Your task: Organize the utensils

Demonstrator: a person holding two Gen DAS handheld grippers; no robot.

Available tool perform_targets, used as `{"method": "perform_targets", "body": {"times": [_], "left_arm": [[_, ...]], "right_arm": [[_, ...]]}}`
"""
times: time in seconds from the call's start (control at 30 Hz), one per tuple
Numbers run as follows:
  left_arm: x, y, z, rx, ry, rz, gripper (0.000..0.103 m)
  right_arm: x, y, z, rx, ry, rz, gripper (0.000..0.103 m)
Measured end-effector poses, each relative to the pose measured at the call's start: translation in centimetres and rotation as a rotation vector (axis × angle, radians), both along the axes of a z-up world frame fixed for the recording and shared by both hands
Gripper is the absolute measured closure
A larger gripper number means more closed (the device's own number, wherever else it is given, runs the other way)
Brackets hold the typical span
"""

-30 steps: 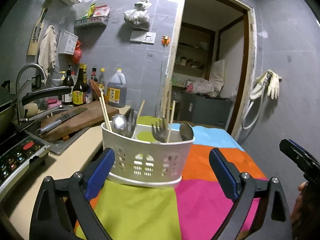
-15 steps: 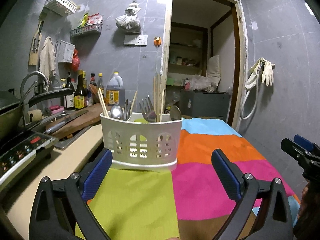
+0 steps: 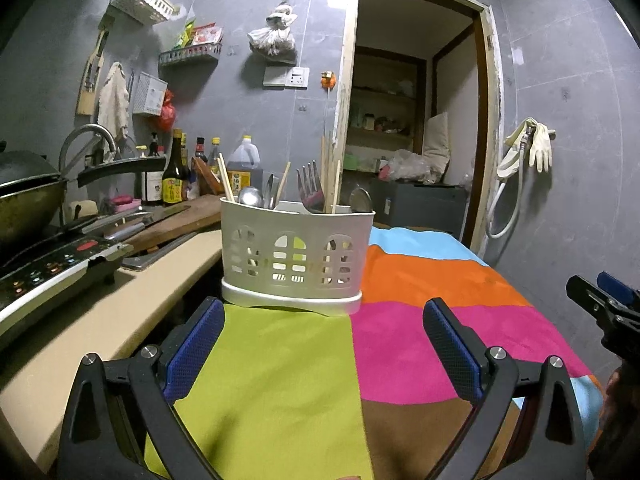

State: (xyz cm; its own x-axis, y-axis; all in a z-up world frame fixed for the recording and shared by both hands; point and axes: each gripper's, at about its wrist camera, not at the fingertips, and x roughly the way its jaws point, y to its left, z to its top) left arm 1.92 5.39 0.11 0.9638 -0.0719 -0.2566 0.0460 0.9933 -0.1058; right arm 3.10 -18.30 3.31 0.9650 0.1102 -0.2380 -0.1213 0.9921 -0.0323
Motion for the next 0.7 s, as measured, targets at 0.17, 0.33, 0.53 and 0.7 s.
{"method": "perform_targets", "body": {"times": [0.17,0.33,0.53,0.7], "left_arm": [[-0.30,0.16,-0.36,-0.001,0.002,0.016,0.005],[-0.32,0.25,-0.48,-0.003,0.004,0.021,0.005],[-0.32,0.18,-0.47,-0.001,0.002,0.021,0.005],[-0.30,0.19,-0.44,-0.006,0.004,0.019,0.005]], "right_arm": [[-0.15,-0.24,-0.43,0.005,0.000,-0.013,0.000],[-0.04,-0.17,-0.50,0.003,0.002,-0.013,0.000],[-0.08,-0.13,-0.66,0.001,0.001,-0.012,0.000],[-0.06,-0.11,-0.70,0.000,0.002,-0.012,0.000]]}}
